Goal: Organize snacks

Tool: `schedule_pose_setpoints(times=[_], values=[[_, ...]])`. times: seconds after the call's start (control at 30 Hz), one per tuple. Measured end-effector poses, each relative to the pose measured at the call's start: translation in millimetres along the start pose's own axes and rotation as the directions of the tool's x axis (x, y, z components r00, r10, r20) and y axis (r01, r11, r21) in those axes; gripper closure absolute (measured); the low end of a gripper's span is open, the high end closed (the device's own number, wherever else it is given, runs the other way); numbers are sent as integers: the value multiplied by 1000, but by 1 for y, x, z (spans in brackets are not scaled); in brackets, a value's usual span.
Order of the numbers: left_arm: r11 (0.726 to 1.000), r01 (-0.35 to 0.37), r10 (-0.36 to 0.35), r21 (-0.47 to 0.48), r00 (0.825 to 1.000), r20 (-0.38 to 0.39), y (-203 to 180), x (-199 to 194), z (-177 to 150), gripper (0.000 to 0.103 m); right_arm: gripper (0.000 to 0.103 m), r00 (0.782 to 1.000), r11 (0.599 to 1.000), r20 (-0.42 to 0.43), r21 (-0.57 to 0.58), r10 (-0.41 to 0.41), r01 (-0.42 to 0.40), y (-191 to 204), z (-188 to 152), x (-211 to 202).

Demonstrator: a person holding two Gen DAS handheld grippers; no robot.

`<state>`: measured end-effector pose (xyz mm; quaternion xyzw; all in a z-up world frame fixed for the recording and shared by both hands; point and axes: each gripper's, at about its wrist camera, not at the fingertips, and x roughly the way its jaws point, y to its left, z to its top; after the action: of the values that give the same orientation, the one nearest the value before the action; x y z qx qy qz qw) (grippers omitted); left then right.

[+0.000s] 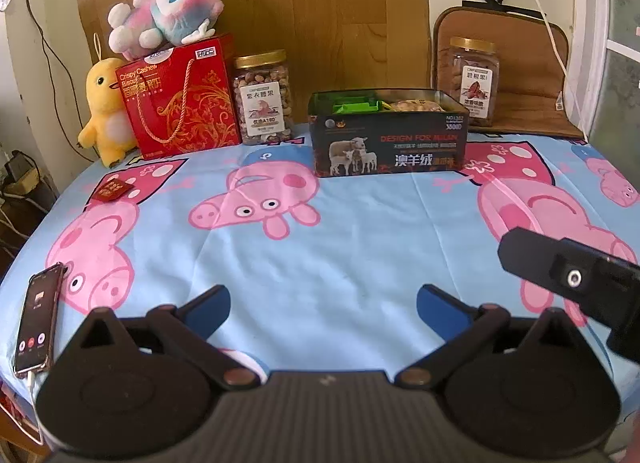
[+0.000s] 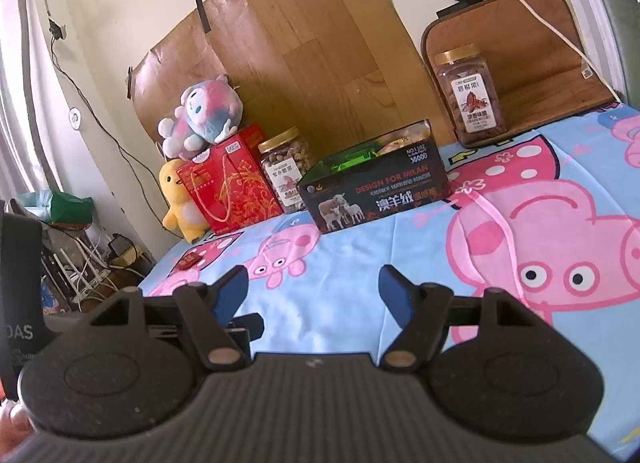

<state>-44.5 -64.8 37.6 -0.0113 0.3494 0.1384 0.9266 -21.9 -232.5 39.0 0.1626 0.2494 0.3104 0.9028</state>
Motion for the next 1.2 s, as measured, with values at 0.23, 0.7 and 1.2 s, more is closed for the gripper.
schedule_pose_setpoints(times=[0.23,0.7,1.2], values=[[1000,-5,5,-5,1000,2,3,1,0,0,28,1000,1000,-14,-3,-3,3,1,-2,3],[999,-33,33,-30,999,-10,10,1,4,0,27,1000,1000,-15,-4,-5,5,2,-2,3],[998,-37,40,-54,998,54,20,-10,-3,0,20,997,997,14,26,-71,70,-4,-7,-3]])
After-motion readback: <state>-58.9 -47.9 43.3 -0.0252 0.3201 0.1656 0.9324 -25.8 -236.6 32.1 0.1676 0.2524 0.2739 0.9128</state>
